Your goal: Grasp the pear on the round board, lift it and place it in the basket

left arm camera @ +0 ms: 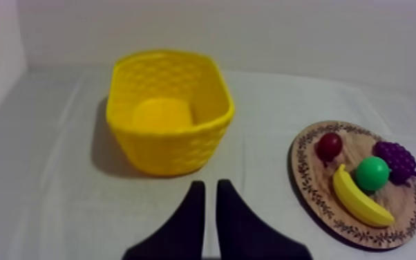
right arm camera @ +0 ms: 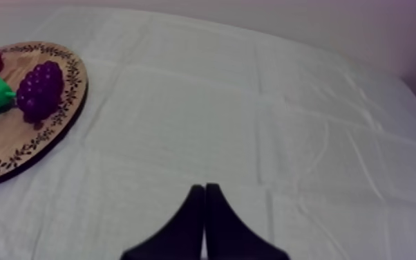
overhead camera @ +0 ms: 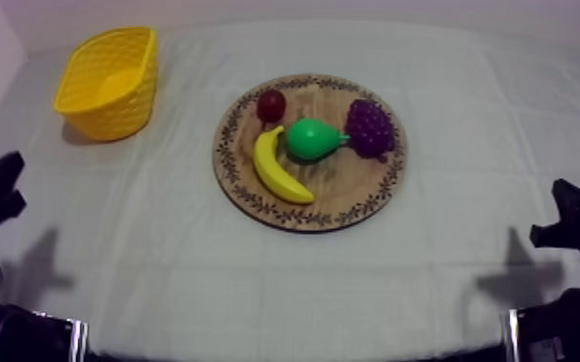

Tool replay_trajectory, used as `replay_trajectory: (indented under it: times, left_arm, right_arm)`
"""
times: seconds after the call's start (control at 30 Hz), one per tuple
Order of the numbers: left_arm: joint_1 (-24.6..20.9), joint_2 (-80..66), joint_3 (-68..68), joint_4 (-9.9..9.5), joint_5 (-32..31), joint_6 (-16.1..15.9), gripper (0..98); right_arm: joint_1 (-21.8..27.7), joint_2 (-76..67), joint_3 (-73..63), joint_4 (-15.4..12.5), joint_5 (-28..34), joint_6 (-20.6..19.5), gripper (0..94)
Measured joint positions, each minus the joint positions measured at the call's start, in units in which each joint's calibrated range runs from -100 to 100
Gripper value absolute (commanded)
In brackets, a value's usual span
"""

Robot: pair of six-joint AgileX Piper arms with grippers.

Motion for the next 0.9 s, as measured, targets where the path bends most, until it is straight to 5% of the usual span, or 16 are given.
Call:
replay_trajectory:
  times: [0.3,0.57,0.9]
  left_arm:
    - [6.7,24.3,-26.0,-2.35,0.0,-4.0,6.4]
    - [15.5,45.2,-44.8,-7.78,-0.3,-1.2,7.6]
    - [24.9,65.8,-53.5,-9.85,-2.2,1.5,8.4]
  right_arm:
    - [0.0,0.0,0.0,0.0,0.0,0.0,0.3]
    - [0.0,0.0,0.0,0.0,0.0,0.0,0.3]
    - [0.0,0.0,0.0,0.0,0.0,0.0,0.3]
